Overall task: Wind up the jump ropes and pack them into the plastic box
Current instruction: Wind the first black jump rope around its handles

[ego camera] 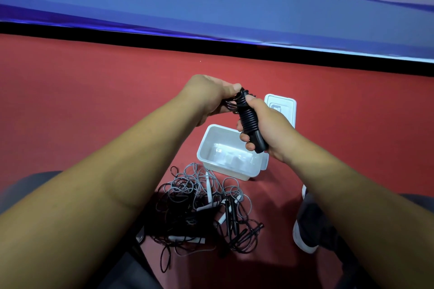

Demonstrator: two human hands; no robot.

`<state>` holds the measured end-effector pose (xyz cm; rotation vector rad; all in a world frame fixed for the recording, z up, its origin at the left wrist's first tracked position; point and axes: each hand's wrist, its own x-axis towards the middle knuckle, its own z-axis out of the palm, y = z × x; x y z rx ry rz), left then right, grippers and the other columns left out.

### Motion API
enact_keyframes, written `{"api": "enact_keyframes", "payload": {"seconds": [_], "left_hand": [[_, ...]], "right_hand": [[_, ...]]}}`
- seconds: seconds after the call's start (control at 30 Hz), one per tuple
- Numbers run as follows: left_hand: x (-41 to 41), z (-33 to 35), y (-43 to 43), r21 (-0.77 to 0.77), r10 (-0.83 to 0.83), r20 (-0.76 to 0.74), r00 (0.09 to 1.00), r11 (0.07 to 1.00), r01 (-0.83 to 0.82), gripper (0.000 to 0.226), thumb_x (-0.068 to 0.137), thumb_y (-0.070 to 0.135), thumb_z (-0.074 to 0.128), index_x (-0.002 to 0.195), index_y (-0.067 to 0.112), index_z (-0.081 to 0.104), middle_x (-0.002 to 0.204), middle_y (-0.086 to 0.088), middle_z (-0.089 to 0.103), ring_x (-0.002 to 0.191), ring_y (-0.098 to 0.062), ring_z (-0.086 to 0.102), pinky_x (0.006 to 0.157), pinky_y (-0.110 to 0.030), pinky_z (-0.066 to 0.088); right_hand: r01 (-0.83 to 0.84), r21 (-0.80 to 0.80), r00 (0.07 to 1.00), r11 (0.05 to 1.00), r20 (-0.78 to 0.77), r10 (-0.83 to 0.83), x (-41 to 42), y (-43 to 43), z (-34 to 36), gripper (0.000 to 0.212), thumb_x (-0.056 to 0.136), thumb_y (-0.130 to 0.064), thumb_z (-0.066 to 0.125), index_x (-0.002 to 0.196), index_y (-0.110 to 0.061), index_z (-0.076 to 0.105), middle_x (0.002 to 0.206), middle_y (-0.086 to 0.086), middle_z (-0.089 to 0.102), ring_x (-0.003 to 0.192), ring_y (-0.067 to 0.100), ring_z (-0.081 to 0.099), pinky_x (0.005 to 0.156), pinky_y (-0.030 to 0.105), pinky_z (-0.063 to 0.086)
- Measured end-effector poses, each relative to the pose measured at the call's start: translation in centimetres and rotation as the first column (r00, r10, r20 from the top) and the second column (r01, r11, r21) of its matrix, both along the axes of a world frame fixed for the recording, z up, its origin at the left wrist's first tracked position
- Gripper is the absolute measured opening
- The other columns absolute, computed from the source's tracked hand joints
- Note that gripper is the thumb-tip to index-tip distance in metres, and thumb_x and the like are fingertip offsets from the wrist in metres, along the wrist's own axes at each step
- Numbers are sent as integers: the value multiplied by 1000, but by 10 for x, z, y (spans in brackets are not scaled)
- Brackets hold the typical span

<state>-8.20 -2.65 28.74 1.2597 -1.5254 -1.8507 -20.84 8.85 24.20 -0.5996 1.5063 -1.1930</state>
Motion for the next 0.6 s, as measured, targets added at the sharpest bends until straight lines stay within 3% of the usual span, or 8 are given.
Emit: {"api": "enact_keyframes", "payload": {"seconds": [0.1, 0.2, 0.47, 0.6], "left_hand": [[-1, 1, -1, -21, -69, -41, 997, 997, 68, 15, 97, -3, 64, 105, -4, 77, 93, -21, 78, 79, -24, 75, 79, -29, 64], [0, 4, -3, -35, -95, -61, 994, 995, 93, 27, 95, -13, 56, 114, -7, 74, 103, -25, 76, 86, -26, 75, 84, -28, 63], [-1, 0, -3, -173, -5, -57, 998, 985, -5, 26, 83, -12, 77, 106, -1, 76, 97, -21, 77, 81, -23, 74, 85, -33, 64], [-1, 0, -3, -254, 0, -42, 999, 967, -10, 22, 81, -8, 81, 100, 2, 78, 97, -21, 78, 79, -23, 73, 85, -36, 64]], "right_hand": [[-5, 48, 998, 999, -58, 8, -4, 2, 9, 55, 102, -62, 48, 101, -10, 66, 68, 5, 65, 45, 19, 52, 43, 19, 34], [12, 6, 1000, 1000, -17, -12, -7, 0, 9, 55, 101, -62, 51, 111, -10, 67, 80, 9, 67, 53, 20, 54, 45, 23, 37], [-29, -3, 1000, 1000, 9, 29, -14, -1, 6, 52, 97, -63, 54, 127, -23, 67, 84, 9, 65, 57, 20, 54, 50, 28, 41], [-33, 43, 999, 999, -32, 35, -19, -1, 8, 59, 91, -69, 55, 121, -21, 71, 83, 7, 69, 61, 21, 58, 56, 31, 46]]}}
